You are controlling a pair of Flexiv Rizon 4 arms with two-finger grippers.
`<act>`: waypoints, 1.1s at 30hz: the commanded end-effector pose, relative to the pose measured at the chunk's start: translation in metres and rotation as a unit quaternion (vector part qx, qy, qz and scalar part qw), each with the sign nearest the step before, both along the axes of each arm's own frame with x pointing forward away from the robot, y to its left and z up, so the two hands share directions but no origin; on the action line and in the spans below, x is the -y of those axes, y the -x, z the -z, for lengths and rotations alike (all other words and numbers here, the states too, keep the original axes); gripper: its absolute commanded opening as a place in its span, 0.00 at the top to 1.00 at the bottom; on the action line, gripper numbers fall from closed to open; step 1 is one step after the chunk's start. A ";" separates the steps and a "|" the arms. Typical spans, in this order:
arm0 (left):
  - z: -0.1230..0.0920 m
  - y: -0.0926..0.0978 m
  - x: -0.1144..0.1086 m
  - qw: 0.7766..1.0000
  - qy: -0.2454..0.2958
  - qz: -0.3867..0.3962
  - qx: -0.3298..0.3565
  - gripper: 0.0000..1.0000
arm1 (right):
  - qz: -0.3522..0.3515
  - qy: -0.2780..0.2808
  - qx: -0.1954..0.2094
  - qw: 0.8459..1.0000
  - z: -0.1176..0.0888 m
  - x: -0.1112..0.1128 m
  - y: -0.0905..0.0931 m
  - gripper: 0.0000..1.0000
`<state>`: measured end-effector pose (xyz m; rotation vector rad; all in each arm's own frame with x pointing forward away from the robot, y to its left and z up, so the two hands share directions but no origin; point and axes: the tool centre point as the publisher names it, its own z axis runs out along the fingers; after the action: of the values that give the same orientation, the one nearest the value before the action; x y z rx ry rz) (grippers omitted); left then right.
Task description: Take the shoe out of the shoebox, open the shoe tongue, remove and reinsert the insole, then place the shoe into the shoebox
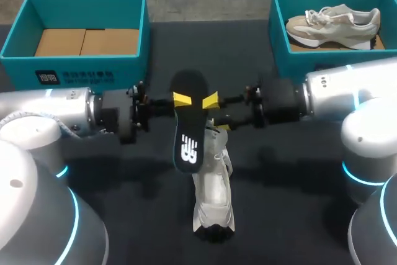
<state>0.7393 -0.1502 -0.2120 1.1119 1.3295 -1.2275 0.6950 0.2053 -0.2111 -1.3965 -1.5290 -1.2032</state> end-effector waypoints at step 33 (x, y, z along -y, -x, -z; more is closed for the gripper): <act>-0.012 0.085 -0.036 0.994 0.017 0.061 -0.091 1.00 | -0.101 0.199 0.136 0.965 -0.007 0.080 0.025 0.00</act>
<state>0.6643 -0.1150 -0.2013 1.0979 1.3729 -1.4735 0.6783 0.1377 -0.2155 -1.3218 -2.0050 -1.0728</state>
